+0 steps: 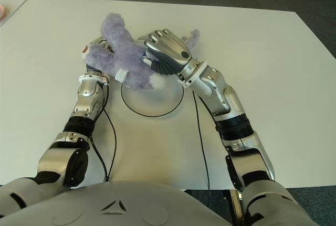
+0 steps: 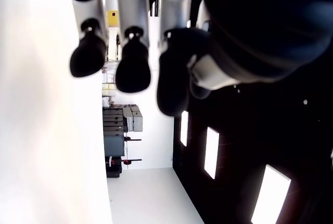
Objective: Put the doll into the plate.
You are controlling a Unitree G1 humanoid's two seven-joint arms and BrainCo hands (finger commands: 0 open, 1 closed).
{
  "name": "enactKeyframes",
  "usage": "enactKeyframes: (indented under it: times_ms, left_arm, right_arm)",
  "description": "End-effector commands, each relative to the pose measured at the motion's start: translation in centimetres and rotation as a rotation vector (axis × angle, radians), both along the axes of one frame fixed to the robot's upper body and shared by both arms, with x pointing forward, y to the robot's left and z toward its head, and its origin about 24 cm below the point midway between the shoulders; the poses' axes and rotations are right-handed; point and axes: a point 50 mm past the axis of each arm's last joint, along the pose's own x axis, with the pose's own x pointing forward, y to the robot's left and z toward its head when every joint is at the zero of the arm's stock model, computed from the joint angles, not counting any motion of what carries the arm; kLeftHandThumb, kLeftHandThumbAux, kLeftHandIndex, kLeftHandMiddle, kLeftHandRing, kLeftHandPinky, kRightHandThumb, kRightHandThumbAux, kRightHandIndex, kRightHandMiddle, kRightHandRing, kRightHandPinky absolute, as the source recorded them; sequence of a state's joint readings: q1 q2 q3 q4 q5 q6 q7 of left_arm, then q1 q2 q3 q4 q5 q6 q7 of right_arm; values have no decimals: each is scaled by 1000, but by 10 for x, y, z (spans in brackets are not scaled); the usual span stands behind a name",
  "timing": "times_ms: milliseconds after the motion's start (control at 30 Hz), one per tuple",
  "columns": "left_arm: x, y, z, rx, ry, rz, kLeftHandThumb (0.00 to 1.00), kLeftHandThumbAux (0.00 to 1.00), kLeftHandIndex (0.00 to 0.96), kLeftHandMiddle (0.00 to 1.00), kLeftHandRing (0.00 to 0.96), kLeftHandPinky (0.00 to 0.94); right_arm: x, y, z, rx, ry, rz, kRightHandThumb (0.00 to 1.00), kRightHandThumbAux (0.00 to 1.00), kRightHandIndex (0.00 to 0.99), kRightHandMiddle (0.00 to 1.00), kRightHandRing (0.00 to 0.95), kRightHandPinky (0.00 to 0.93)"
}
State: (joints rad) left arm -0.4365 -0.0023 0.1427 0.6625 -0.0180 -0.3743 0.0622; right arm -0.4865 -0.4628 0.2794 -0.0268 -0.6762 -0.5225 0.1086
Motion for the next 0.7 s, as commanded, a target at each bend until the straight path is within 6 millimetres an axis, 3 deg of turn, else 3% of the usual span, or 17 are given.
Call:
enactKeyframes:
  times_ms: [33, 700]
  left_arm:
    - [-26, 5, -44, -37, 164, 34, 714, 701, 444, 729, 752, 734]
    - [-28, 7, -45, -49, 164, 35, 715, 701, 444, 722, 748, 737]
  right_arm:
    - [0, -2, -11, -66, 24, -9, 854, 679, 395, 532, 818, 794]
    - [-1, -2, -25, -178, 44, -26, 854, 679, 396, 531, 792, 746]
